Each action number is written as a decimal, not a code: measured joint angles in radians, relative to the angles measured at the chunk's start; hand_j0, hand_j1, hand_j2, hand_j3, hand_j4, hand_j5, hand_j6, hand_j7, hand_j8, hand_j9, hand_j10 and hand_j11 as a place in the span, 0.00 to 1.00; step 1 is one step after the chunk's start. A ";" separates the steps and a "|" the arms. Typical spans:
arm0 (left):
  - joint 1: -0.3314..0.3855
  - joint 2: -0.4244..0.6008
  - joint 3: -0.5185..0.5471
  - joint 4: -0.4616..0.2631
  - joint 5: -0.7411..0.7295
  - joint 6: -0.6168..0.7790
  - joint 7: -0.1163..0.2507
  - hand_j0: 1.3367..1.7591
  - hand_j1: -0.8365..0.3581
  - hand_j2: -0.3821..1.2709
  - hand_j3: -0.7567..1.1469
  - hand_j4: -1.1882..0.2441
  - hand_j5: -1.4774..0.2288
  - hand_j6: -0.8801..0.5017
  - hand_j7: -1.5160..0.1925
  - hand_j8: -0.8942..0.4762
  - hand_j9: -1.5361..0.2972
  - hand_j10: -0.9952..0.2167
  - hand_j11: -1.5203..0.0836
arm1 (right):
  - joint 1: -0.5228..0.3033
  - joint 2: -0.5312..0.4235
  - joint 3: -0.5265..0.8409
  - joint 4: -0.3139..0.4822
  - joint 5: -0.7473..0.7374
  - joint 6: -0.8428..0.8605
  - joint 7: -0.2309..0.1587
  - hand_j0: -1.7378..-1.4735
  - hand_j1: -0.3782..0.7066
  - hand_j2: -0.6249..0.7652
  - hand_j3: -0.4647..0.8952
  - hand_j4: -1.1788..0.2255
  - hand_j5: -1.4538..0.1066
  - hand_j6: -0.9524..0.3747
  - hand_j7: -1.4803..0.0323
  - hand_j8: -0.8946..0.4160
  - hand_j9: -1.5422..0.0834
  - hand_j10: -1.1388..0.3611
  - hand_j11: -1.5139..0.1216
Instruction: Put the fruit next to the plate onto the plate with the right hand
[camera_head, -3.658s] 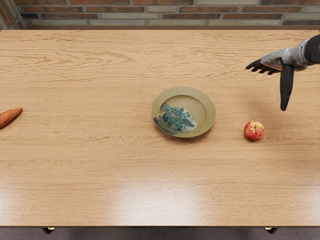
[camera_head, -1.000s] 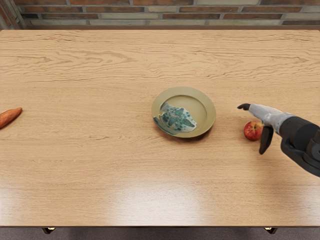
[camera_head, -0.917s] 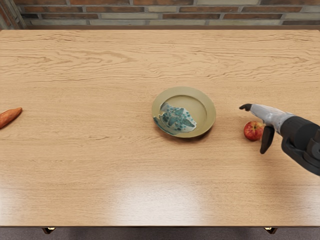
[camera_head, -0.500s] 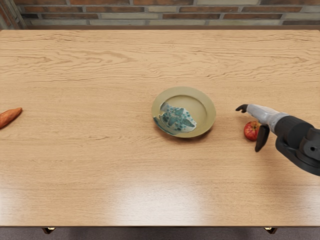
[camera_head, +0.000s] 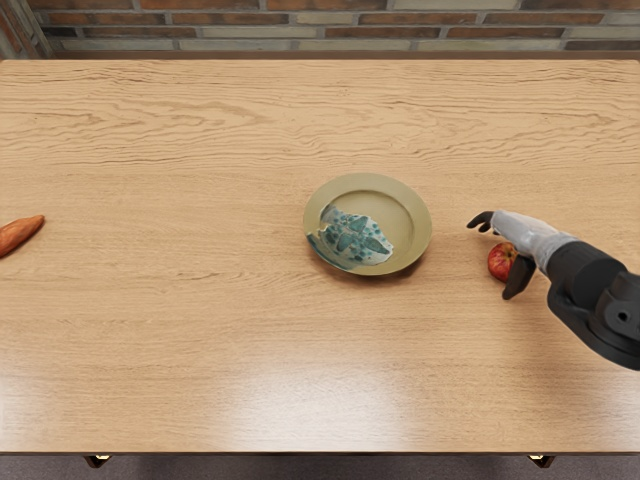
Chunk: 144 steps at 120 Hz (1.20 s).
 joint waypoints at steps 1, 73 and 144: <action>0.000 0.000 0.000 0.000 0.000 0.000 0.000 0.76 0.98 0.23 0.40 0.82 0.86 0.63 0.88 0.65 0.83 0.81 0.94 | -0.001 0.000 0.000 0.001 -0.001 -0.001 0.000 0.30 0.31 0.42 0.34 0.65 0.72 0.52 0.76 0.48 0.74 0.59 0.72; 0.000 0.000 0.000 0.000 0.000 0.000 0.000 0.76 0.98 0.23 0.40 0.82 0.86 0.63 0.88 0.65 0.83 0.81 0.94 | -0.030 -0.029 -0.001 0.009 -0.019 -0.039 0.000 0.30 0.35 0.41 0.34 0.62 0.68 0.49 0.72 0.45 0.71 0.56 0.69; 0.000 0.000 0.000 0.000 0.000 0.000 0.000 0.76 0.98 0.23 0.40 0.82 0.86 0.63 0.88 0.65 0.83 0.81 0.94 | -0.040 -0.028 0.002 0.007 -0.019 -0.038 -0.001 0.31 0.58 0.47 0.34 0.45 0.46 0.39 0.50 0.38 0.50 0.39 0.48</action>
